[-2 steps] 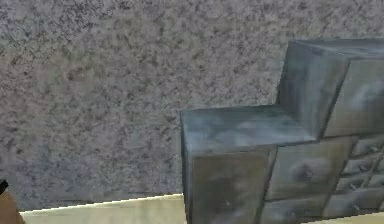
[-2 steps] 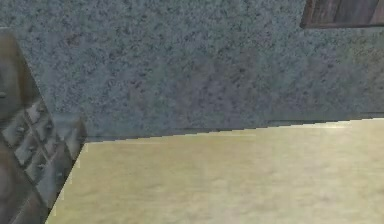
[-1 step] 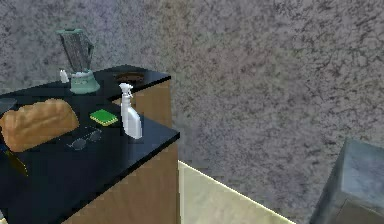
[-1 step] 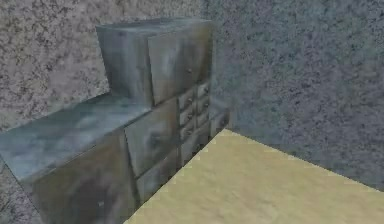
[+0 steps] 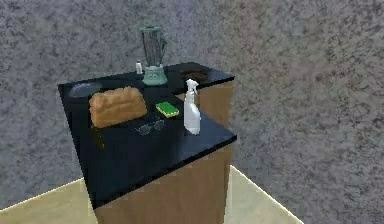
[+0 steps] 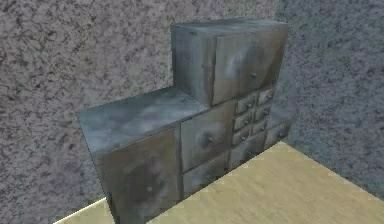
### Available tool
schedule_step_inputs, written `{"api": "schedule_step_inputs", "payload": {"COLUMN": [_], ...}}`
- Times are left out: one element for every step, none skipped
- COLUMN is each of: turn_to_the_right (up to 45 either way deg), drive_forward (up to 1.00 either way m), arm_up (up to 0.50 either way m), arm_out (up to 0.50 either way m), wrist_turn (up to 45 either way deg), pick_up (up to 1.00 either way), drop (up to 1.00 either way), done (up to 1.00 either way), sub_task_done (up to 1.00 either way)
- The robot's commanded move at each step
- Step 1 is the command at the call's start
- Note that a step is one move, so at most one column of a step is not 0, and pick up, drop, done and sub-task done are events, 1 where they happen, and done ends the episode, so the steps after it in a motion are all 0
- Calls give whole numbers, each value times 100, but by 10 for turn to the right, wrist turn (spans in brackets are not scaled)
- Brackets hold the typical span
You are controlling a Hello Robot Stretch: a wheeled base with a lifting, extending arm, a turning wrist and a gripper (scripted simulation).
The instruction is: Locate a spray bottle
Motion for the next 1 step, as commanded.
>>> {"api": "schedule_step_inputs", "payload": {"turn_to_the_right": [0], "drive_forward": [0], "arm_up": [0], "arm_out": [0], "wrist_turn": [0], "pick_up": [0], "drop": [0], "done": [100], "sub_task_done": [0]}}
